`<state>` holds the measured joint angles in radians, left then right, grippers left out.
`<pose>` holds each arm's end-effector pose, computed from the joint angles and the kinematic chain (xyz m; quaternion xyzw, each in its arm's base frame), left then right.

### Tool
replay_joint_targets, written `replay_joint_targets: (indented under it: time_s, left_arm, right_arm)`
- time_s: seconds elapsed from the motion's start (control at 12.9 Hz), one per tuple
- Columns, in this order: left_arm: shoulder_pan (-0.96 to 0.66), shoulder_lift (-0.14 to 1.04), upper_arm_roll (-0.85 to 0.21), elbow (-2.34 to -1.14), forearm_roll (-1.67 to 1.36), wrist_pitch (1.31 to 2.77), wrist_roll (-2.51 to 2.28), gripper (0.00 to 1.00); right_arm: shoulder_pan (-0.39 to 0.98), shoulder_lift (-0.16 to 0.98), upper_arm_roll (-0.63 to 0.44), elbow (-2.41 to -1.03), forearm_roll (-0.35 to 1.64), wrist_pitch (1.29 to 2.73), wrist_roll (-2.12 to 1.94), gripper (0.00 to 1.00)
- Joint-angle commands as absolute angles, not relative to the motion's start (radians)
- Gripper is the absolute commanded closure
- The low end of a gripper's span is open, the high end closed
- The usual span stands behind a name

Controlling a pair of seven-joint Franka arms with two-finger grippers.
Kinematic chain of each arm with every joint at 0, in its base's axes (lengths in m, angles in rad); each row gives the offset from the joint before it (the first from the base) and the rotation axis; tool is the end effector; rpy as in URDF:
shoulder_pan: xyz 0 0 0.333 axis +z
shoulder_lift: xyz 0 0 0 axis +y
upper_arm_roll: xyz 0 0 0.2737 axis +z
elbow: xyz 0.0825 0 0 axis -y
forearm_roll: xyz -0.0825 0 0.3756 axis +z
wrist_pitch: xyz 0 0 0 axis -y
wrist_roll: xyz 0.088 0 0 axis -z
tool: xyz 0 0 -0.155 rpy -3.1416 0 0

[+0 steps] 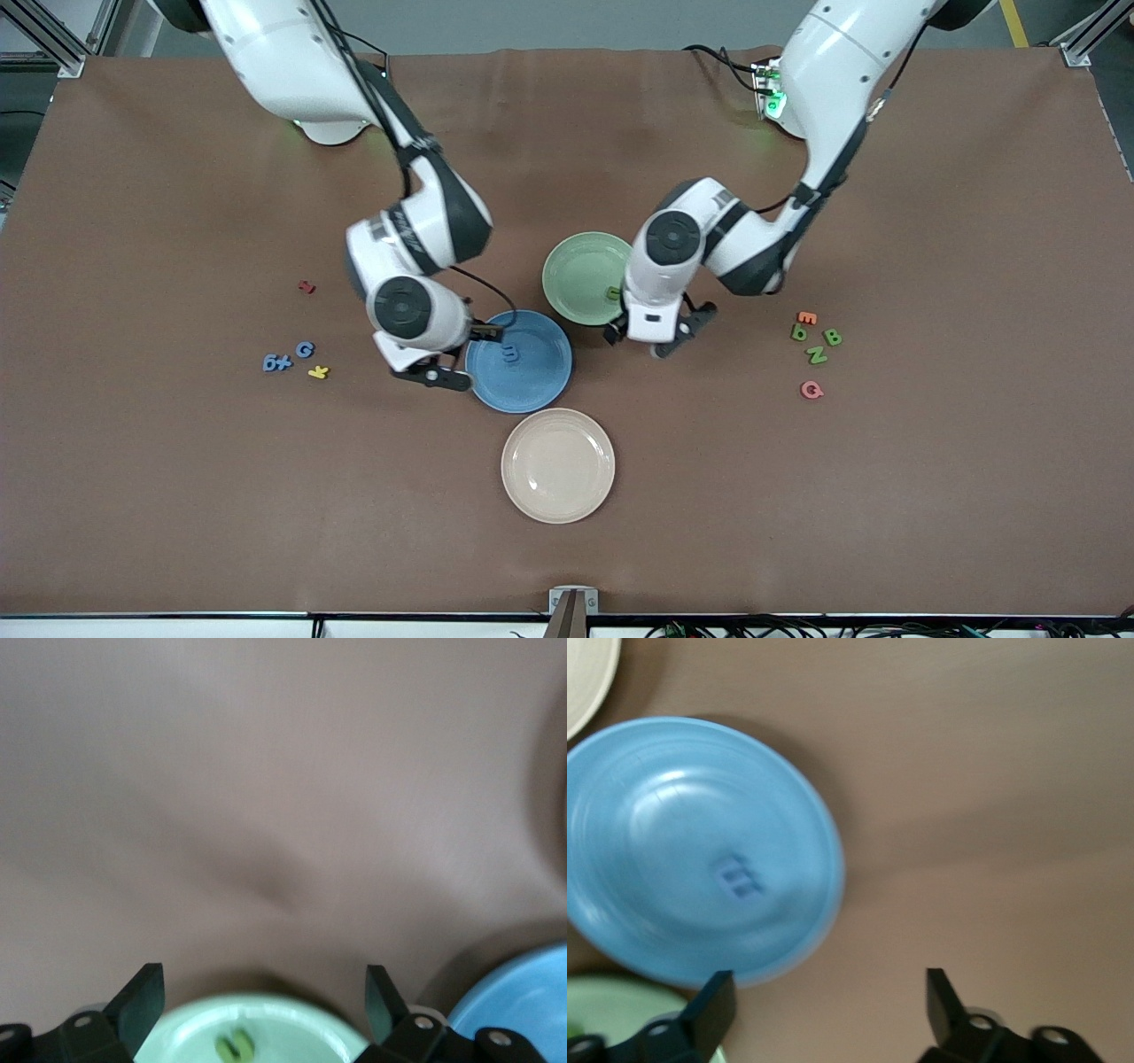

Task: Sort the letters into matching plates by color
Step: 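Carry the letters over the plates and open both grippers to drop them, then grasp the blue g with the right gripper, green N with the left gripper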

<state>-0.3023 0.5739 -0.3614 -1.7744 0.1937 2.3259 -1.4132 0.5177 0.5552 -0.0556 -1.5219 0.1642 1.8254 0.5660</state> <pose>0.5079 -0.3794 0.1771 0.9436 0.3299 -0.0164 0.0222 0.5536 0.3020 0.2414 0.9871 -0.0795 -0.1385 0.0080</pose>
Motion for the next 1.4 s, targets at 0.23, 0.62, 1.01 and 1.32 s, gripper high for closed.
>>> replay_joint_targets:
  time_s: [0.23, 0.62, 1.01, 1.32]
  left_arm:
    - [-0.089, 0.517, -0.364, -1.801, 0.3, 2.254, -1.059, 0.02]
    - [0.05, 0.514, -0.365, -1.856, 0.365, 2.253, -0.726, 0.03]
    - [0.195, 0.508, -0.376, -1.951, 0.377, 2.369, -0.408, 0.1]
    - [0.218, 0.505, -0.376, -2.028, 0.377, 2.459, -0.405, 0.14]
  right_arm:
    - [0.215, 0.262, -0.04, -1.798, 0.028, 1.779, 0.096, 0.0]
    - [0.034, 0.278, -0.041, -1.894, 0.02, 1.954, -0.319, 0.0]
    - [0.009, 0.313, -0.04, -2.066, -0.025, 2.284, -0.561, 0.0]
    - [-0.043, 0.409, -0.04, -2.077, -0.025, 2.414, -0.8, 0.0]
